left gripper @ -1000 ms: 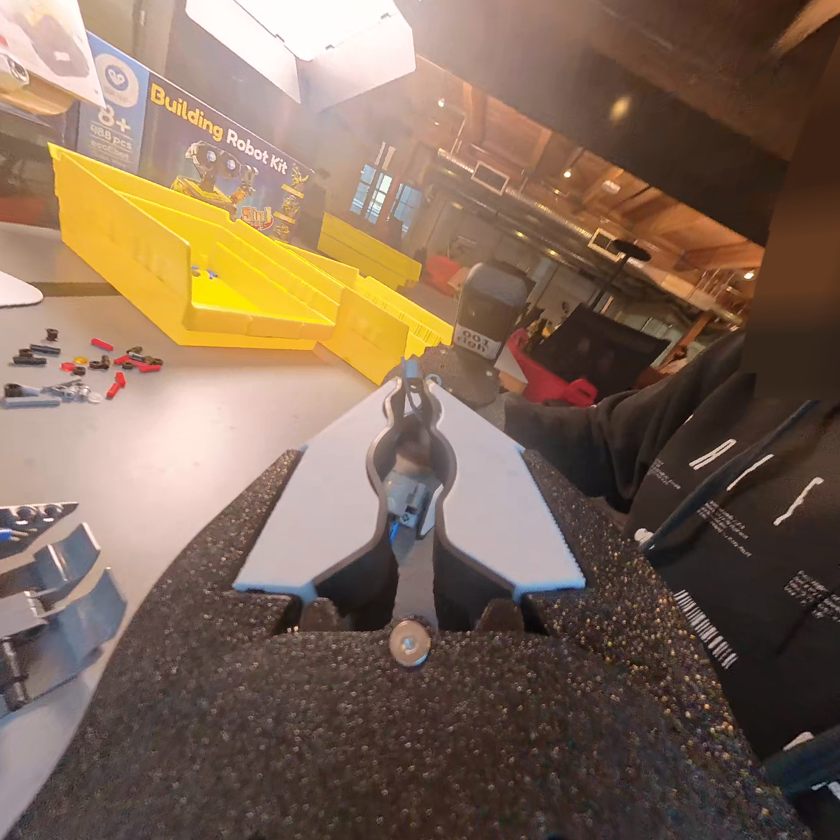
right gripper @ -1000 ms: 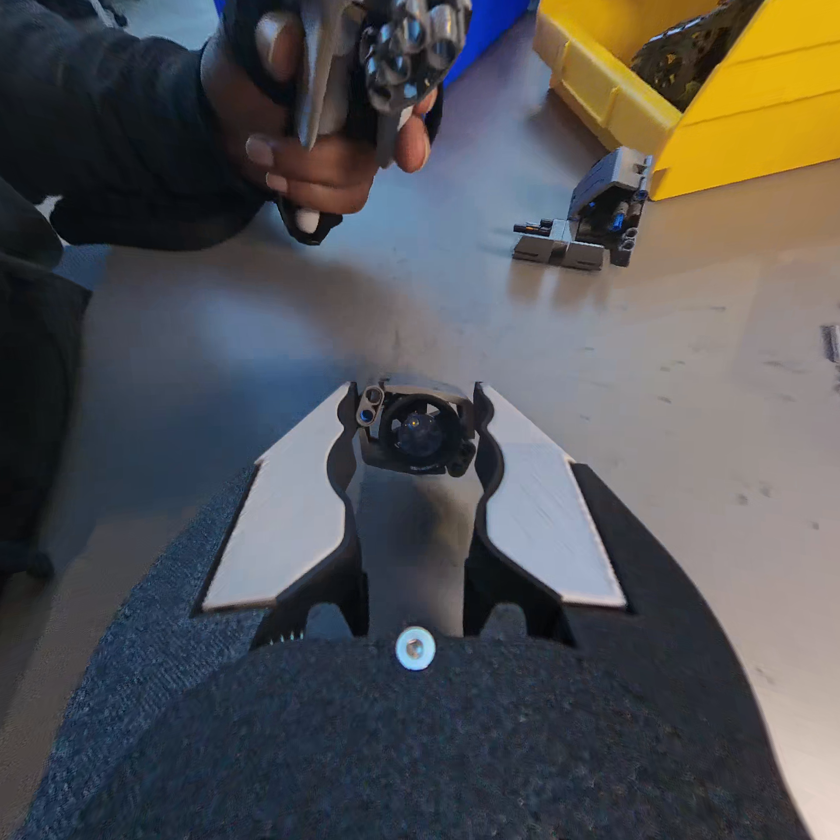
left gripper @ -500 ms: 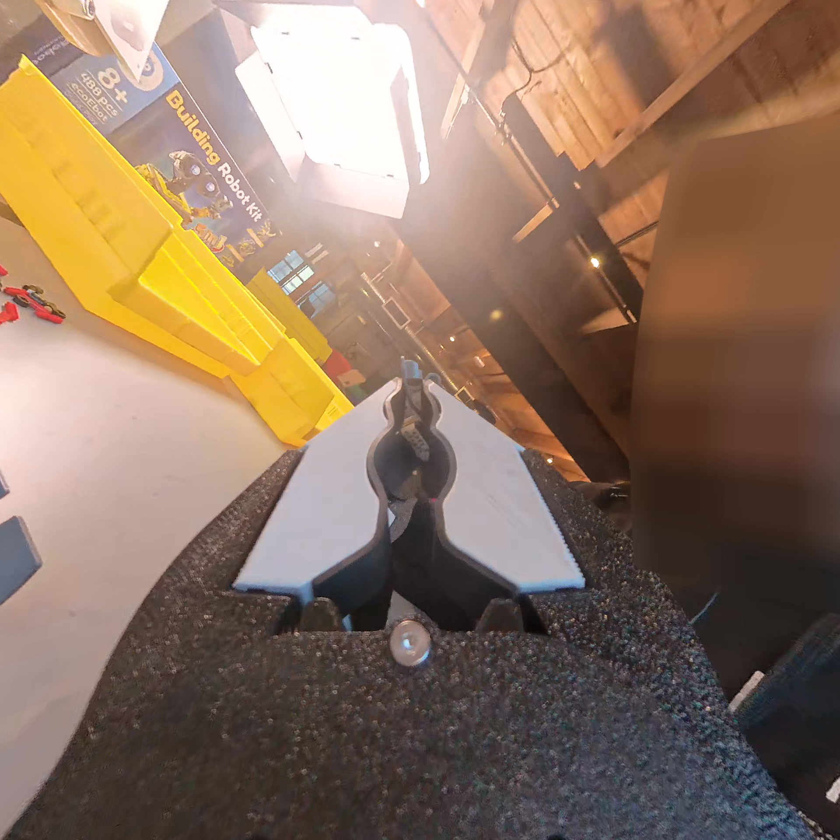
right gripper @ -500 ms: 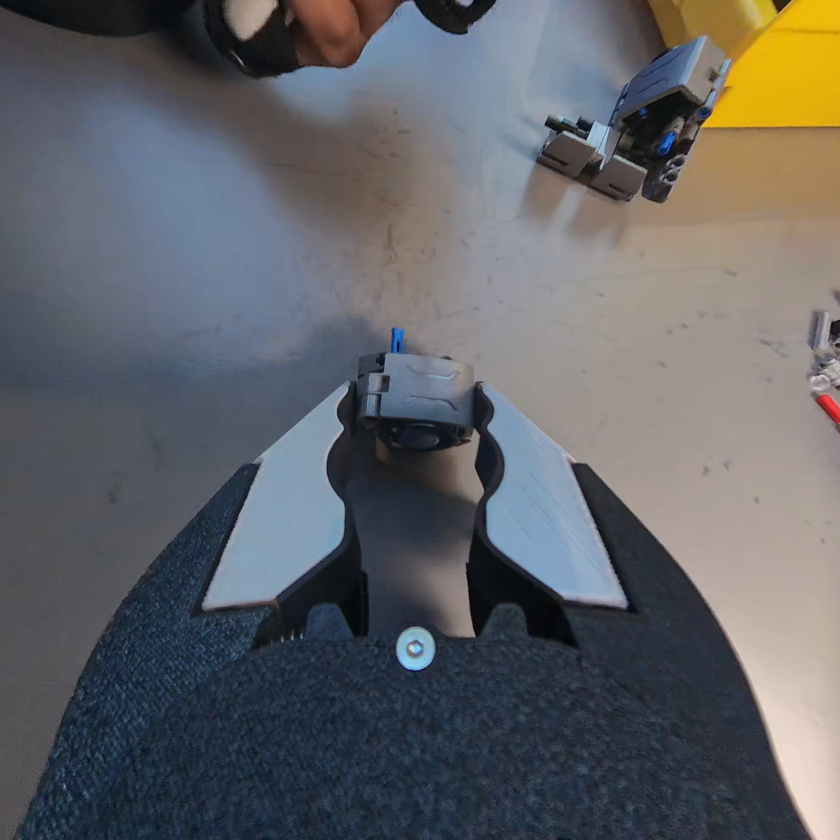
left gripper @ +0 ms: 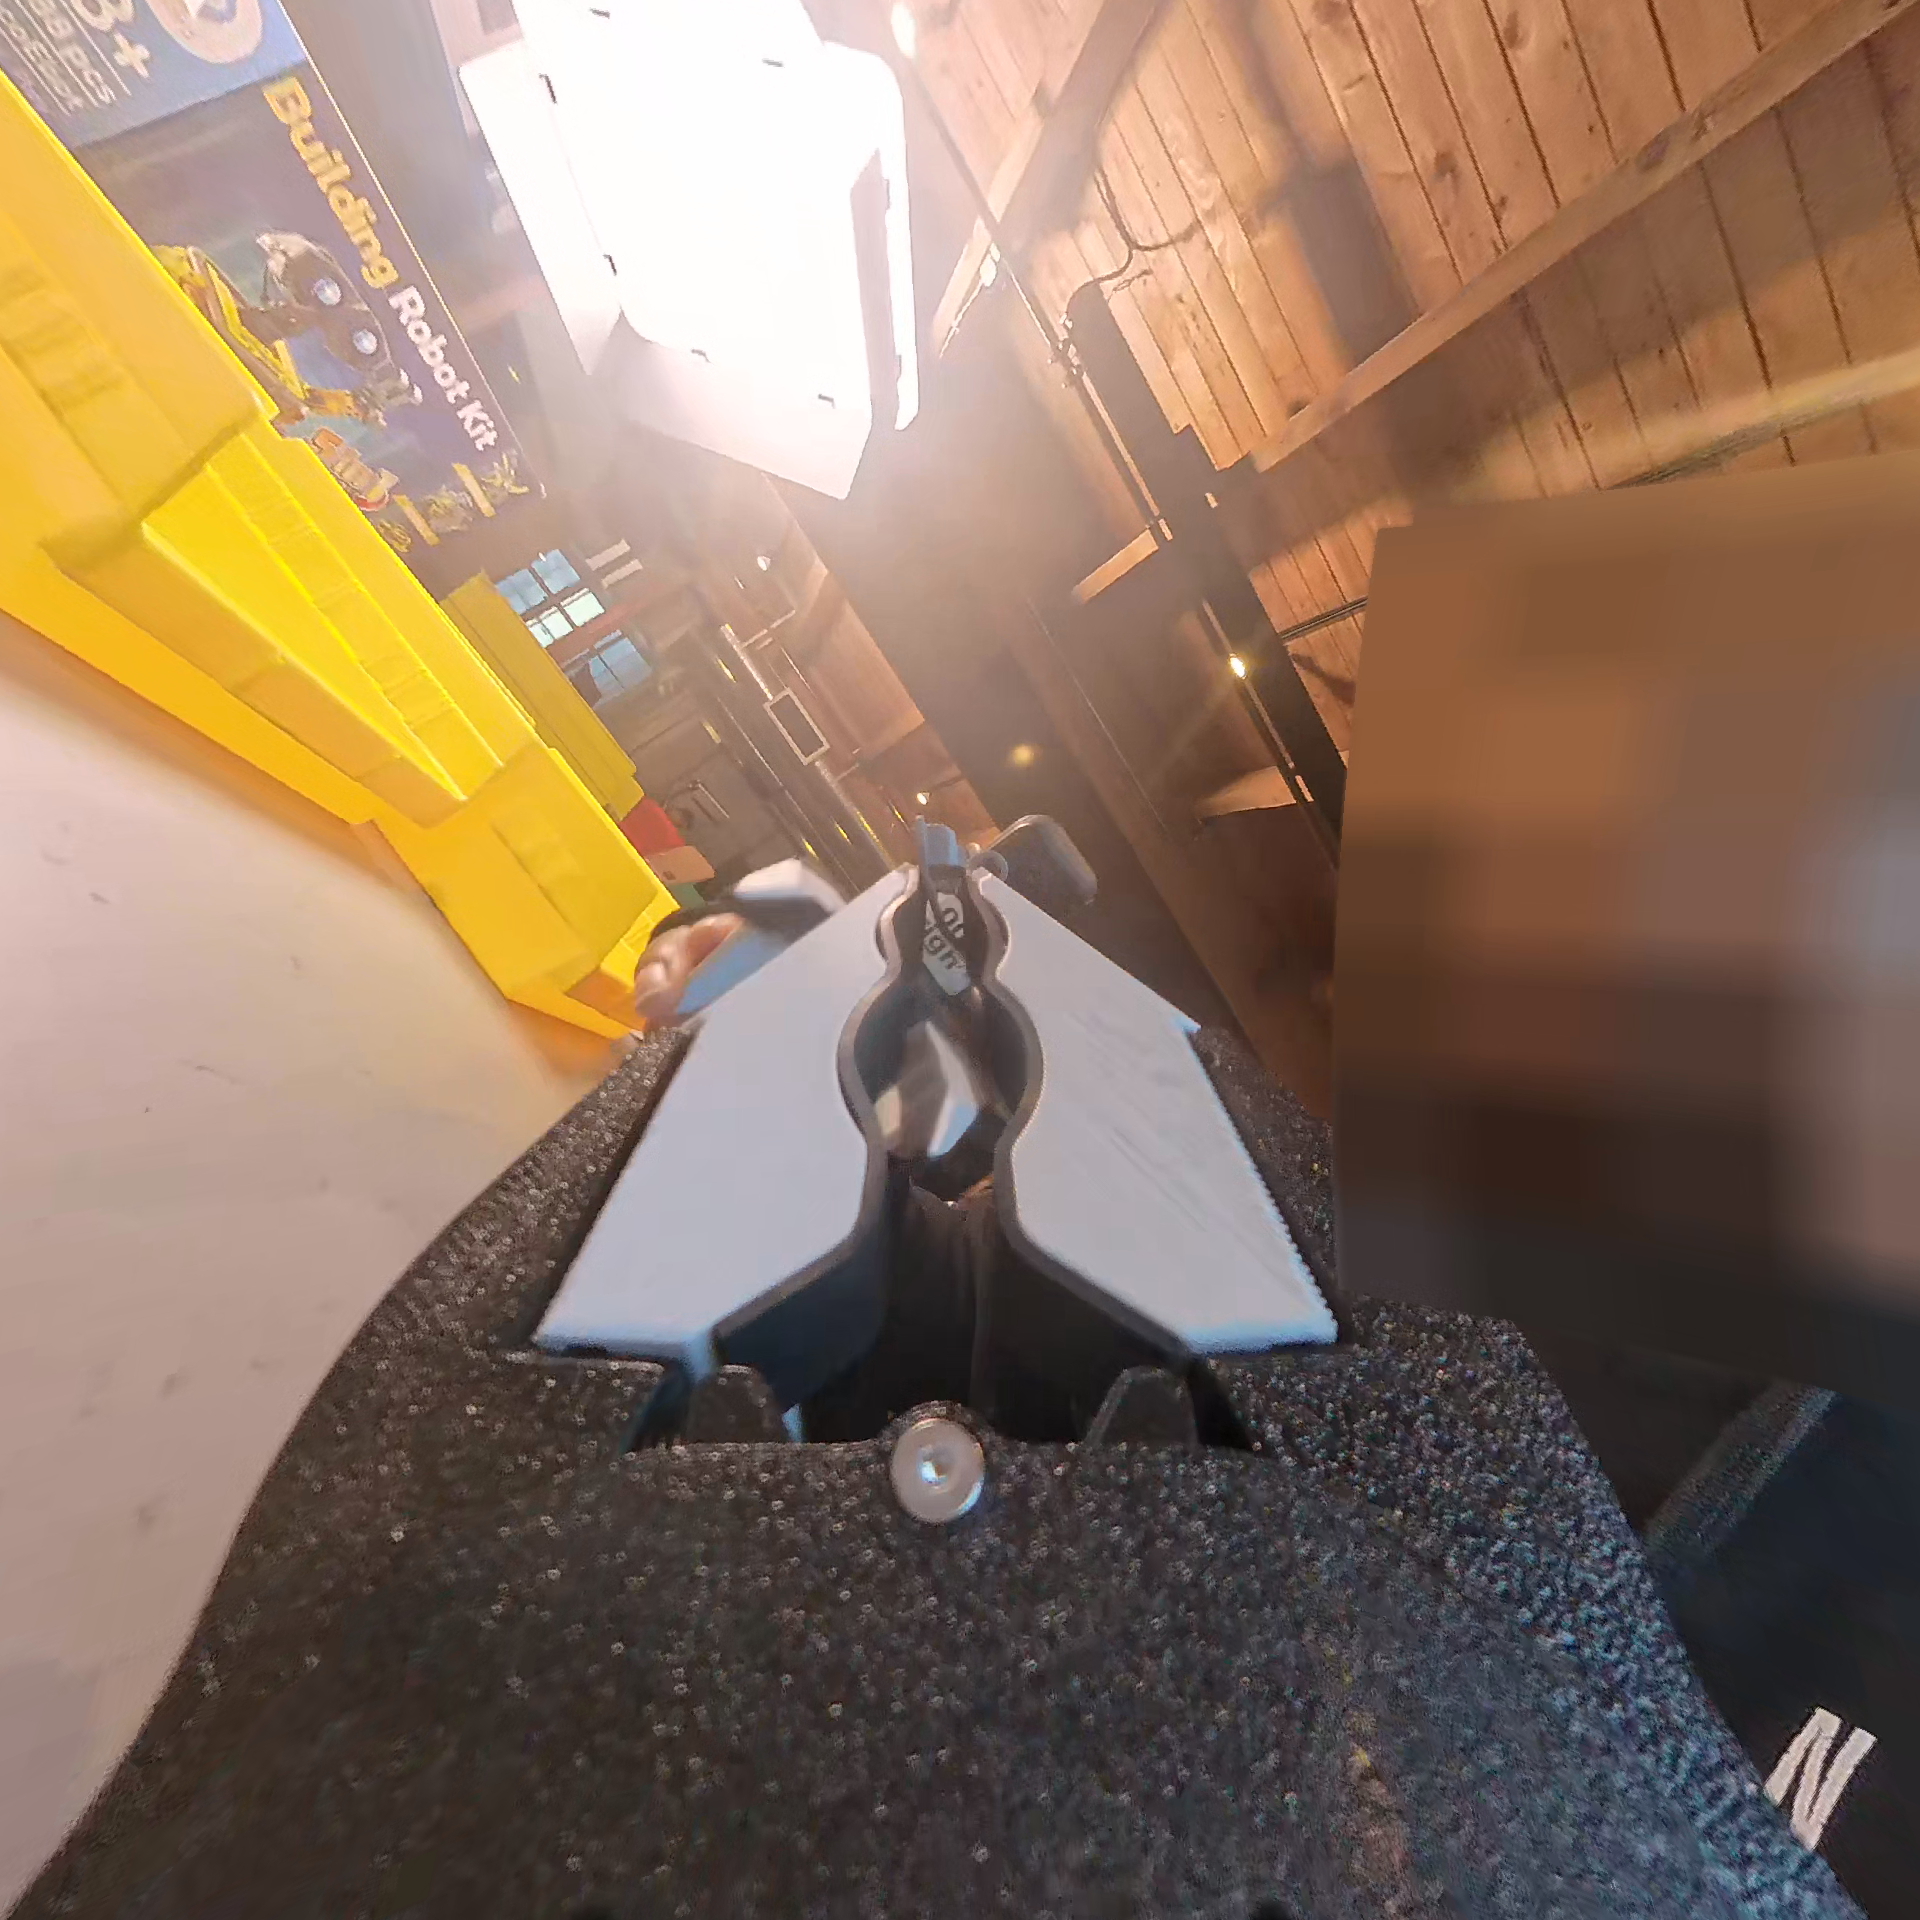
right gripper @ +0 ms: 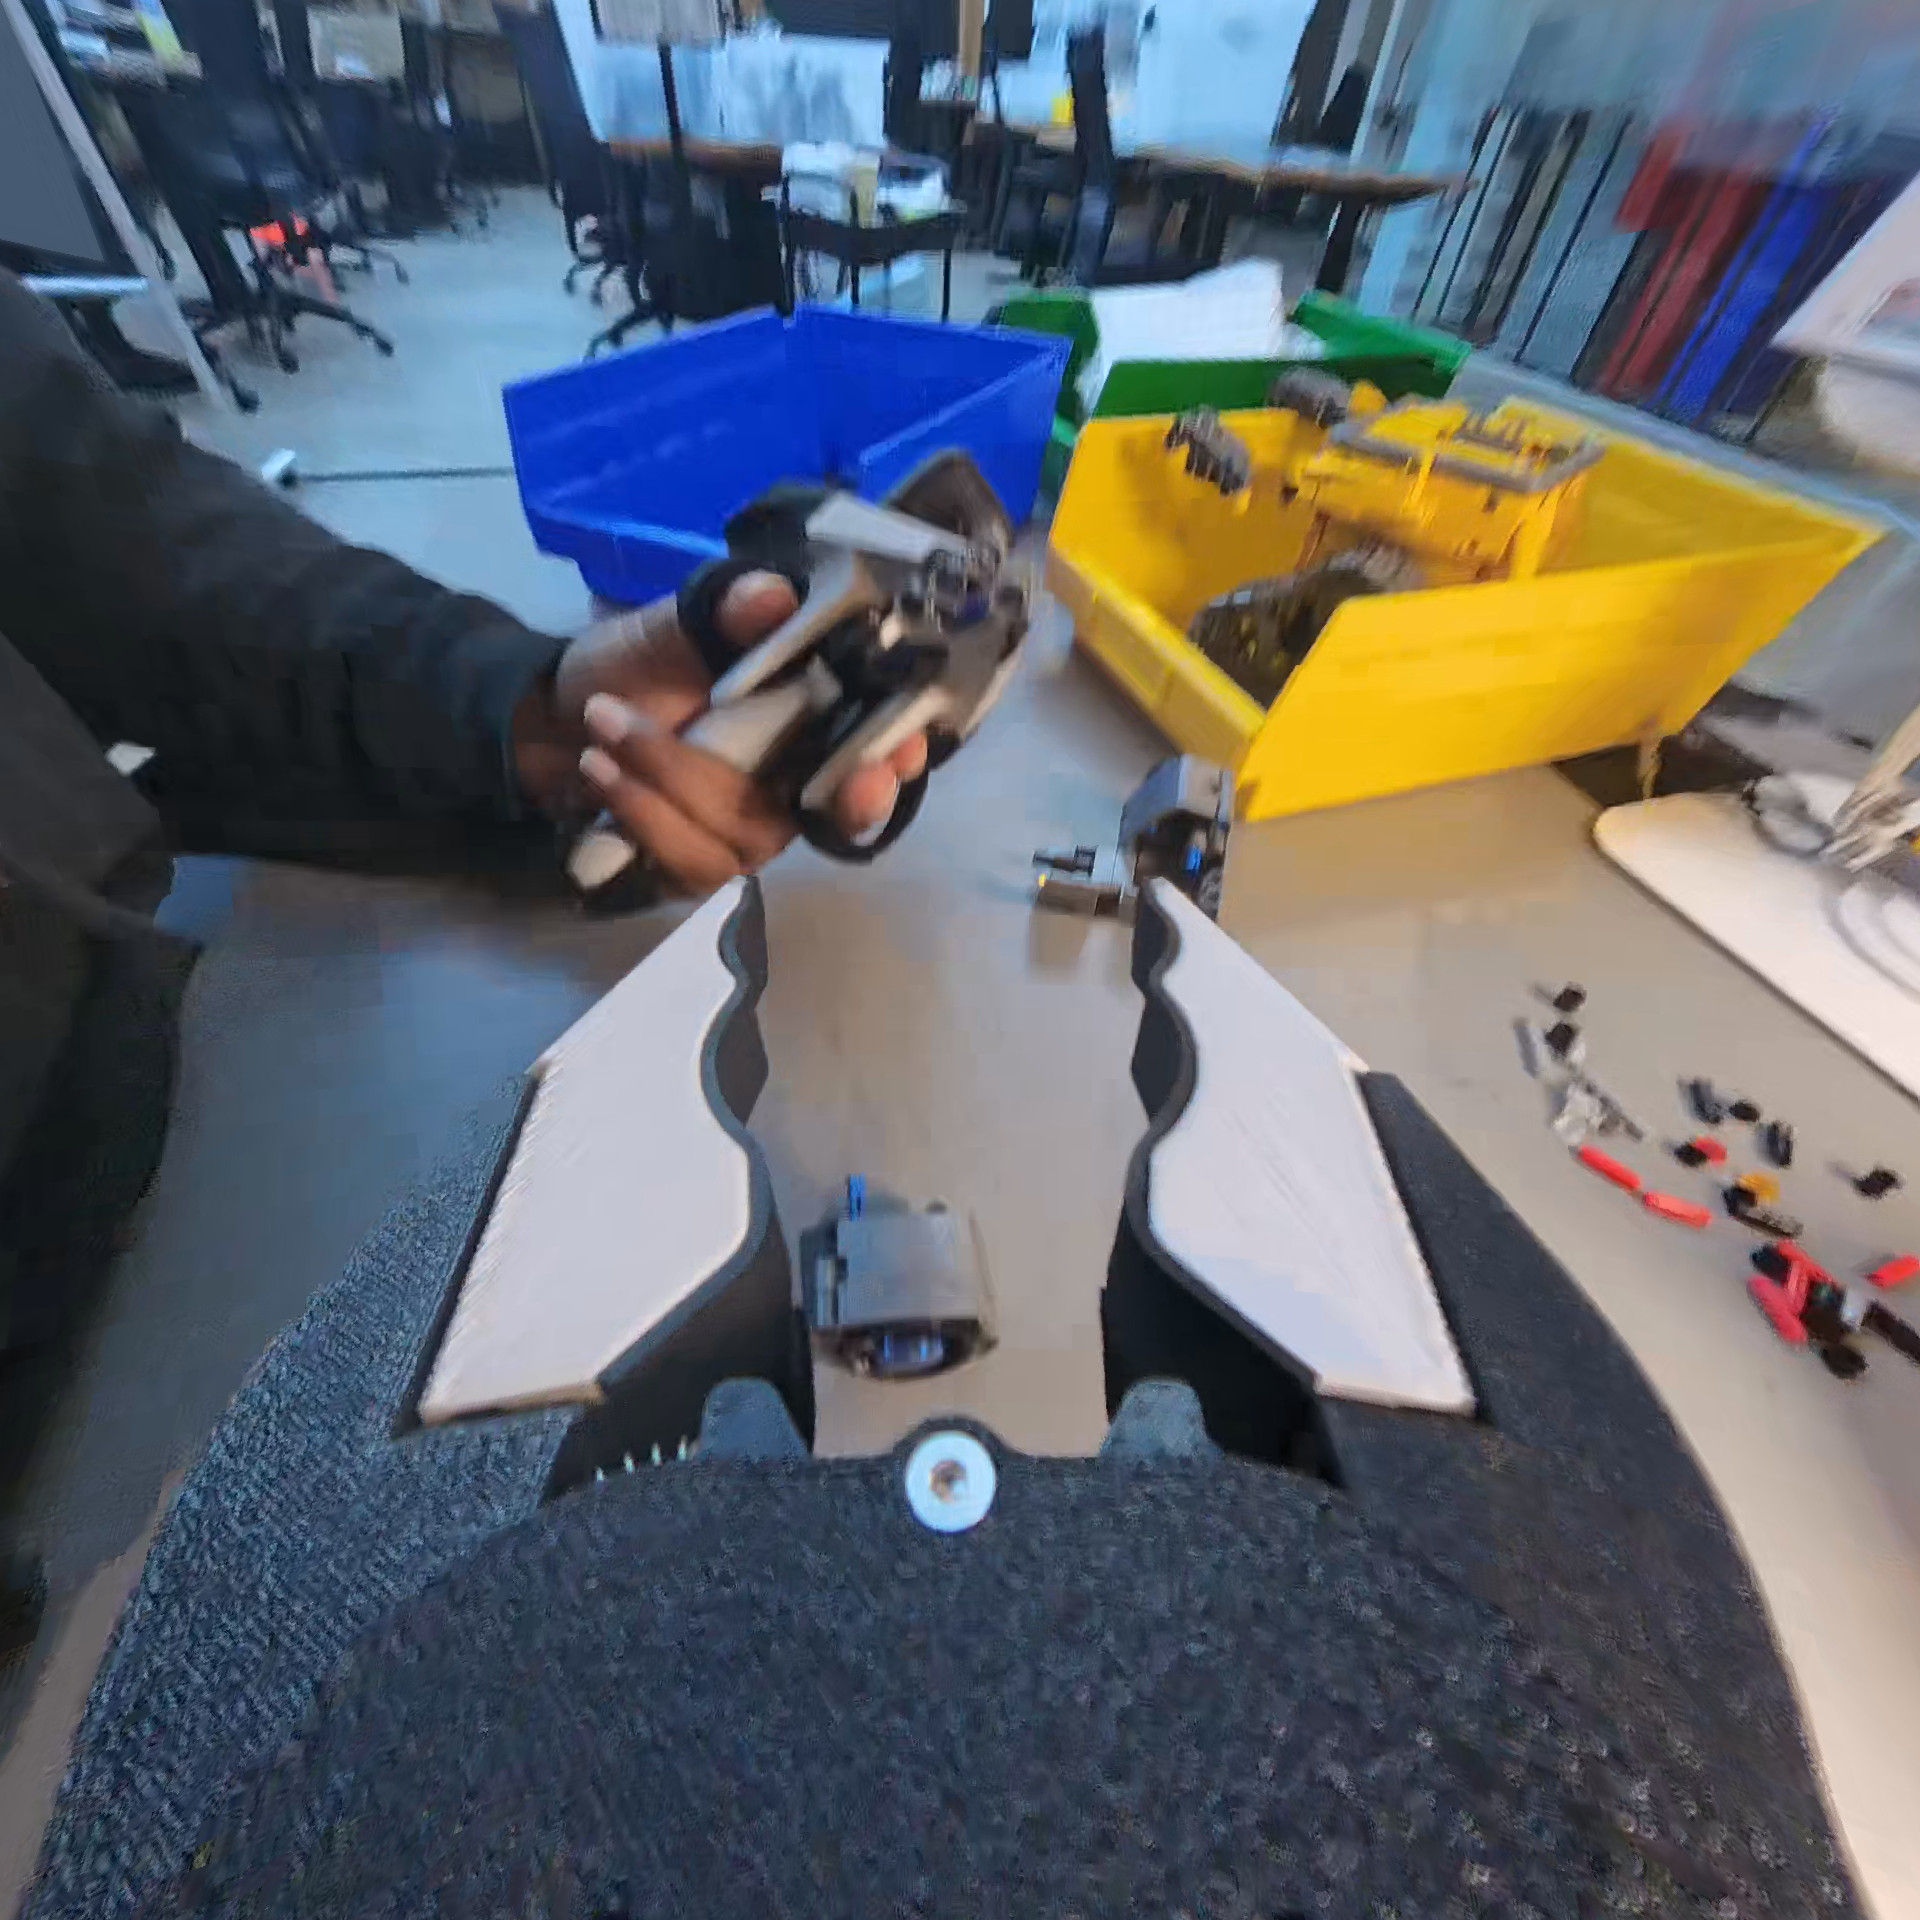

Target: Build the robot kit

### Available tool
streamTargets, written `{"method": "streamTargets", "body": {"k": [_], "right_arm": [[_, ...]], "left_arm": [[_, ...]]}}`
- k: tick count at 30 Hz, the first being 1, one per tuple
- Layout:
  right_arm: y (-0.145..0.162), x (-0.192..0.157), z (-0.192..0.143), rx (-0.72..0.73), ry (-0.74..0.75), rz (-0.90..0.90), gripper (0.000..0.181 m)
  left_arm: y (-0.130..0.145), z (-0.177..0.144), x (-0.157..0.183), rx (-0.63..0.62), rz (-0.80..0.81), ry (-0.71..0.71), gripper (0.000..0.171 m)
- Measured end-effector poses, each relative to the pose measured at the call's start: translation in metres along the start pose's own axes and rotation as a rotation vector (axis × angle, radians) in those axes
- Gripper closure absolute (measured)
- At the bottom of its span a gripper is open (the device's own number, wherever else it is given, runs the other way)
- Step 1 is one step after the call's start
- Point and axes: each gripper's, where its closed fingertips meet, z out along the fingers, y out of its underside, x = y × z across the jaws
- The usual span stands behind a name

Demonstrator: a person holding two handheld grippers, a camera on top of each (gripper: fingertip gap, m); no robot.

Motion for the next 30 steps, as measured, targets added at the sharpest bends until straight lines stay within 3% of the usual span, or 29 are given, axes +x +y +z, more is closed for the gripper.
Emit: {"method": "streamTargets", "body": {"k": [4, 9, 16, 30], "right_arm": [[-0.027, -0.006, 0.008, 0.083, 0.103, -0.14, 0.113], [-0.022, -0.011, 0.005, 0.058, 0.118, -0.301, 0.156], [-0.01, -0.032, -0.013, 0.003, -0.143, -0.366, 0.157], [0.001, -0.036, -0.013, -0.015, -0.146, -0.44, 0.157]], "left_arm": [[0.023, 0.014, -0.001, -0.054, -0.041, 0.016, 0.166], [0.044, 0.02, -0.004, -0.131, -0.062, 0.009, 0.167], [0.075, 0.022, -0.003, -0.366, 0.048, -0.038, 0.167], [0.082, 0.016, -0.012, -0.469, 0.1, -0.144, 0.159]]}}
